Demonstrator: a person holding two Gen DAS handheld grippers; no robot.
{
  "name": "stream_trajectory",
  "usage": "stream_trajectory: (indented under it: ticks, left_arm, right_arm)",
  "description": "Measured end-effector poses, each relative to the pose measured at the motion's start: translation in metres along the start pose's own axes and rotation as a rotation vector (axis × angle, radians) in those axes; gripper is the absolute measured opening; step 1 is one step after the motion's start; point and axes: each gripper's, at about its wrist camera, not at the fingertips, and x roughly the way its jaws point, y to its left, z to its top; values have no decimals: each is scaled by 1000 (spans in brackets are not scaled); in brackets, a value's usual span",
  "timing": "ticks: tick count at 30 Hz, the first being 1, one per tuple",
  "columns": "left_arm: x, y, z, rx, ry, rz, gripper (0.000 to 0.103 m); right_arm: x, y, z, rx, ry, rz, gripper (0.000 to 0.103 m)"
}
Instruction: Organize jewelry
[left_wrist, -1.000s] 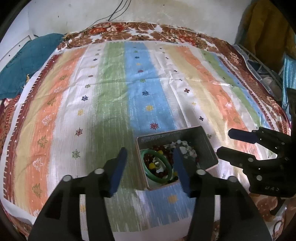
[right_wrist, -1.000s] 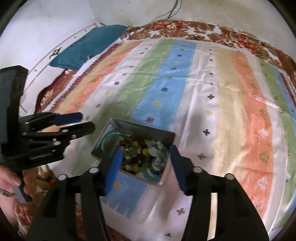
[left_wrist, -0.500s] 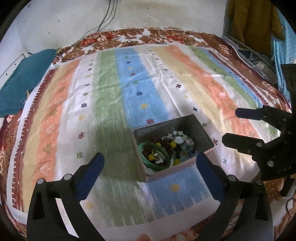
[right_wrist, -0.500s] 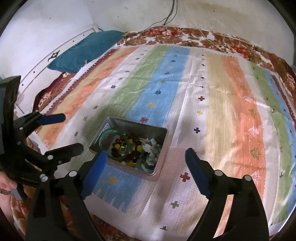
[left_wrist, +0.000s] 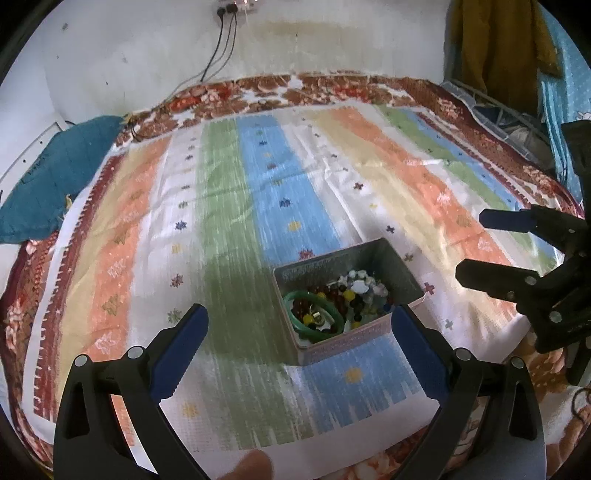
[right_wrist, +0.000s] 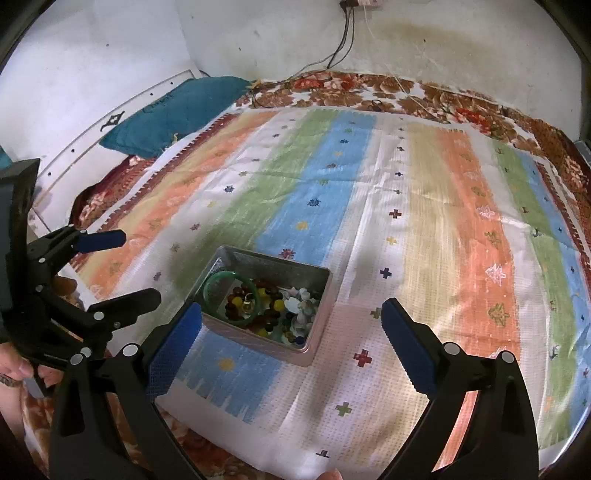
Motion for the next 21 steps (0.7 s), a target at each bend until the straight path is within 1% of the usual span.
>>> stream_trajectory:
  ticks: [3,7,12,14,17,21]
  left_arm:
    - [-6,-2,0,7,-23,-8,97]
    - [-11,-6,0,18,-44,0,97]
    - [-18,-4,-2,11,-63,-1,97]
    - [-21,-4,-2,5,-76,-20,97]
    - [-23,-3,-3,0,-86,-23,97]
    - [-27,-6,-5,12,-97,-33,97]
  right_arm:
    - [-2,1,-1,-7,-7,0,98]
    - [-7,3,-2,-12,-9,13,98]
    - [-17,3,-3,-8,-35,2,98]
    - [-21,4,-5,-13,-40,-7,98]
    - [-25,6,-6,-20,-45,-20,98]
    - [-31,6,-7,-20,-57,-35,98]
